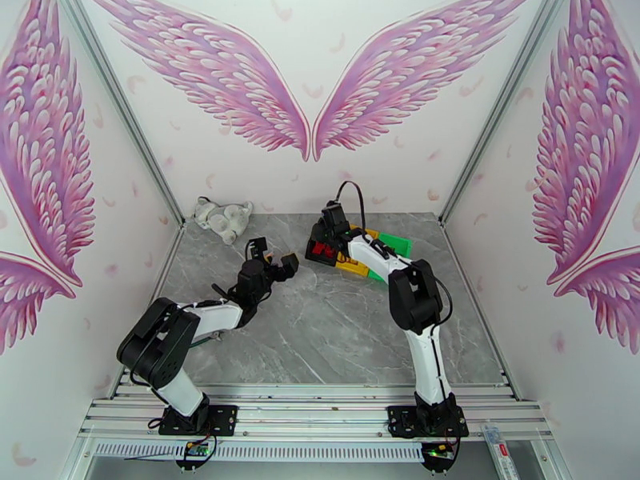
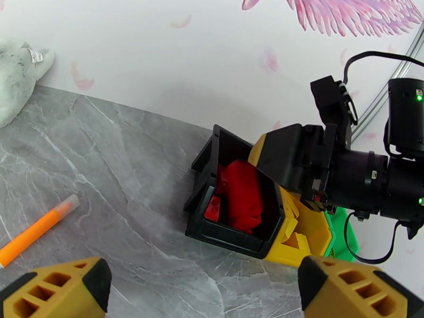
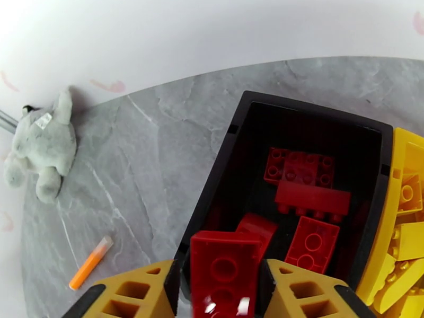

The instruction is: Sort the legos into containers by color

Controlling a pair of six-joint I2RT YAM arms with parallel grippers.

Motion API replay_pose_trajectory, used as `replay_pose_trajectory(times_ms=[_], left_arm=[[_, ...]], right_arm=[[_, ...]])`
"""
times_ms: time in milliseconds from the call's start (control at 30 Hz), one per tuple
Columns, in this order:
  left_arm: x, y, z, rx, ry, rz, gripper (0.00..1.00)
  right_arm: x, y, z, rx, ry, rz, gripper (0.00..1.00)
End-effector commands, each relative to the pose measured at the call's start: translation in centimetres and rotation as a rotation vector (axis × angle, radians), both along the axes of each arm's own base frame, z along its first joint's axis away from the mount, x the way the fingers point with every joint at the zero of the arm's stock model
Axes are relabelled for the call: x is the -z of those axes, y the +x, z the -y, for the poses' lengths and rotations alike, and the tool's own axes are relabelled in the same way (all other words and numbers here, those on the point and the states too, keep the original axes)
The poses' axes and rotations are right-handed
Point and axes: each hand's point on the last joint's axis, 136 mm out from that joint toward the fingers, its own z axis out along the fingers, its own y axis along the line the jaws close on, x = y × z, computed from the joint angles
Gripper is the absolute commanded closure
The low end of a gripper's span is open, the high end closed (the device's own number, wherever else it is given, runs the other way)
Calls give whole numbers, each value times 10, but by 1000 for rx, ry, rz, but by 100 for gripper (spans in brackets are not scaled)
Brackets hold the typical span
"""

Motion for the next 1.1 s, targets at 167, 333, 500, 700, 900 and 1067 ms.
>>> replay_pose_trajectory(times_ms=[167, 333, 500, 700, 900, 1067], left_arm=[[-22, -13, 4, 12, 26, 53, 1], [-48, -45, -1, 6, 55, 127, 1], [-89, -75, 0, 22, 60, 181, 1], [-168, -111, -49, -184, 131, 205, 1], [-238, -161, -105, -296, 34, 443, 1], [-243, -173, -130, -377, 233, 507, 1]], right_arm=[[-28, -13, 7, -8, 31, 43, 20], [-61, -45, 26, -12, 15, 96, 4], [-103, -81, 50, -3, -4, 166, 1], [-151, -119, 94, 104, -46, 292, 1], [-157, -149, 130, 193, -92, 316, 1], [-142, -176, 161, 258, -194, 384, 0]])
